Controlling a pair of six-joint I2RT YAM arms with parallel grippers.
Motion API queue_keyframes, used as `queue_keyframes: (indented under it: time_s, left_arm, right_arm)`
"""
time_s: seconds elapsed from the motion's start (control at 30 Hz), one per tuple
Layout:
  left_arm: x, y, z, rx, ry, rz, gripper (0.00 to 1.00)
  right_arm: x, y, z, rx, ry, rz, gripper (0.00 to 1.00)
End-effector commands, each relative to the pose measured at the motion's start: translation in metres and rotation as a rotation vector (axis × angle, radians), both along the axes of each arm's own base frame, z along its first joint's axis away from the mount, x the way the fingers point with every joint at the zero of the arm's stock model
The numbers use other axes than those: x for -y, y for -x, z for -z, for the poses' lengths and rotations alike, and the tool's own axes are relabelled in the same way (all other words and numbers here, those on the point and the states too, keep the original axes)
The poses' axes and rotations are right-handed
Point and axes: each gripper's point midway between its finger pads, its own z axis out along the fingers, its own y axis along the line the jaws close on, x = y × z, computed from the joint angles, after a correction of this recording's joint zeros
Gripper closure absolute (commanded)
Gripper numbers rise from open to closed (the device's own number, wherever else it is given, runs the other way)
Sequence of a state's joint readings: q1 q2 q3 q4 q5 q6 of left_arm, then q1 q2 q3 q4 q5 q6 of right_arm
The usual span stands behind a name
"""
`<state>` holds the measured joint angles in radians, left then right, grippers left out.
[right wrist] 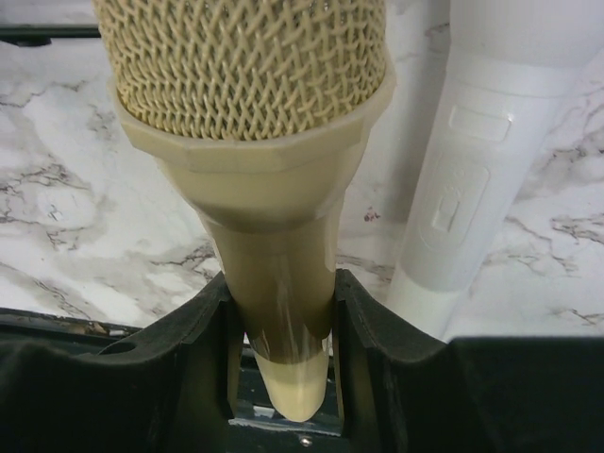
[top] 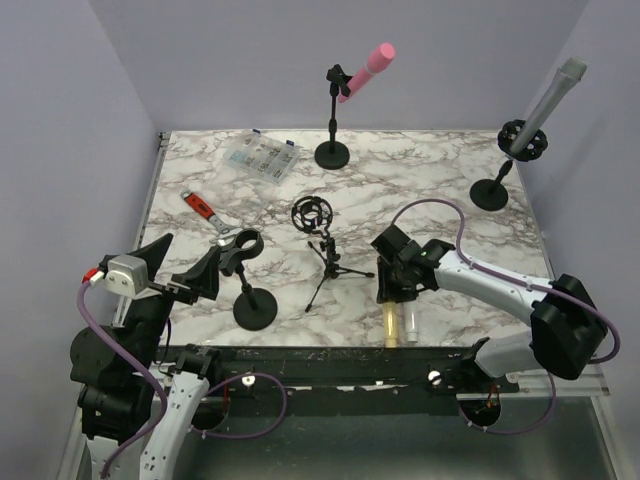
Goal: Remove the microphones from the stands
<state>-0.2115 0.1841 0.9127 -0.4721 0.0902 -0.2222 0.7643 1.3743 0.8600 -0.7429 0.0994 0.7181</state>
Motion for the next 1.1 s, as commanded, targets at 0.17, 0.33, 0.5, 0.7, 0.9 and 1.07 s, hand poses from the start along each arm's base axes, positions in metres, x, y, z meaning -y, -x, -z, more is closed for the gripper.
queue_keyframes:
  time_s: [0.17,0.33,0.5,0.7,0.9,1.07]
  left_arm:
    - [-0.002,0.004,0.001,0.006,0.012,-0.006,0.01]
    - [-0.006,0.005,0.004,0.005,0.007,-0.025,0.01]
    - [-0.007,0.006,0.005,0.000,-0.002,-0.032,0.01]
    - [-0.008,0.006,0.006,-0.002,-0.001,-0.035,0.01]
    - [-0.008,0.006,0.005,0.000,-0.004,-0.036,0.02]
    - [-0.007,0.006,0.006,-0.002,-0.004,-0.033,0.02]
  right_arm:
    - [-0.007,-0.018,0.012,0.044,0.007,0.057,0.94]
    - [-0.002,-0.025,0.016,0.077,0.033,0.075,0.87]
    - [-0.001,-0.026,0.021,0.073,0.042,0.077,0.81]
    - [-0.002,-0.024,0.026,0.063,0.037,0.078,0.70]
    - [-0.001,-0.019,0.035,0.041,0.038,0.083,0.65]
    - [0.002,-0.019,0.039,0.046,0.044,0.094,0.63]
